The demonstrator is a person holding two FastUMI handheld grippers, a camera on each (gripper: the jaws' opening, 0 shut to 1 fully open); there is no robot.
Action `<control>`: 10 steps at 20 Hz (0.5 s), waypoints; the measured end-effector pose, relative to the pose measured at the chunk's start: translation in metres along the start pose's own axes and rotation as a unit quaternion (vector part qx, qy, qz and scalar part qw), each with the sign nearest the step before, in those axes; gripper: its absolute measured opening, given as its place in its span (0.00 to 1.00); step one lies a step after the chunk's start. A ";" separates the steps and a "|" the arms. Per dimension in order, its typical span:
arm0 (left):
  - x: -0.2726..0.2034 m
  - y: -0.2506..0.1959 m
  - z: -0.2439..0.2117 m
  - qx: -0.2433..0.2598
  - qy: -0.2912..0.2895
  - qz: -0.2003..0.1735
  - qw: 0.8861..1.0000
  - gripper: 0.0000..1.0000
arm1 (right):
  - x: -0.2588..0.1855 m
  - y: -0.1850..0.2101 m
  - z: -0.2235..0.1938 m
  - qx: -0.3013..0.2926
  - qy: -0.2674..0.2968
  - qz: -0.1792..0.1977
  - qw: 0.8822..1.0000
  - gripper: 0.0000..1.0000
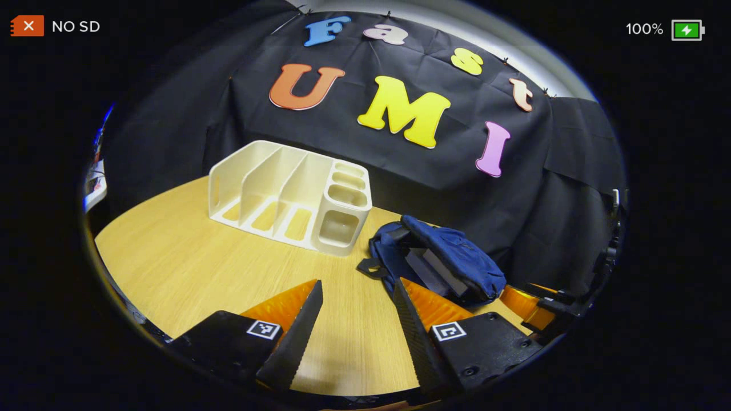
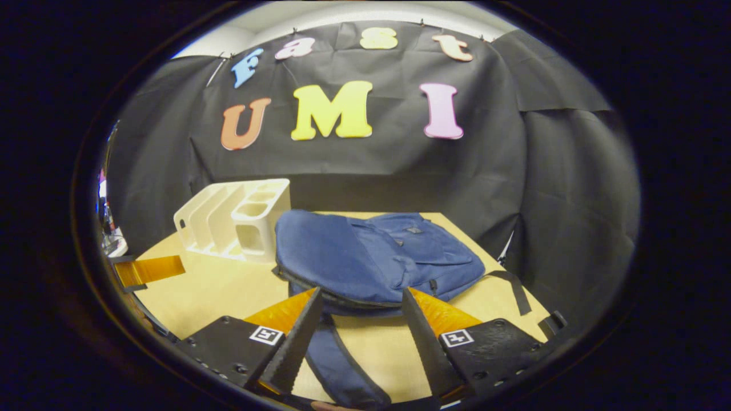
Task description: Open the schoolbag, grab two books from the bookshelf and put them into the schoolbag.
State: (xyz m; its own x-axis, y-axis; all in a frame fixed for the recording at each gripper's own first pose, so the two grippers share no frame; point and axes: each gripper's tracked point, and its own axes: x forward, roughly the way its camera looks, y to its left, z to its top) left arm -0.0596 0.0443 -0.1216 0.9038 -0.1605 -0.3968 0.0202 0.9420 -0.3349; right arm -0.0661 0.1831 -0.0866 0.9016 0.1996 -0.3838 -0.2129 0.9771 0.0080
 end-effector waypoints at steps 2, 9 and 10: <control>-0.015 -0.008 0.018 0.027 -0.034 -0.019 0.999 0.81 | -0.018 -0.012 0.012 -0.002 -0.047 -0.006 0.999 0.86; -0.030 0.018 0.055 0.058 -0.106 0.037 0.992 0.82 | -0.043 -0.016 0.031 0.015 -0.104 0.003 0.994 0.92; -0.033 0.015 0.058 0.060 -0.114 0.031 0.991 0.82 | -0.050 -0.015 0.033 0.010 -0.108 0.003 0.994 0.92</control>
State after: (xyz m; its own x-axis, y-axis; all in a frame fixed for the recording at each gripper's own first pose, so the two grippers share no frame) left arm -0.0644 0.0814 -0.0638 0.9775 -0.0428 -0.2064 -0.0006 0.9786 -0.2056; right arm -0.0951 0.1606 -0.0373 0.9607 0.2149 -0.1757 -0.2131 0.9766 0.0291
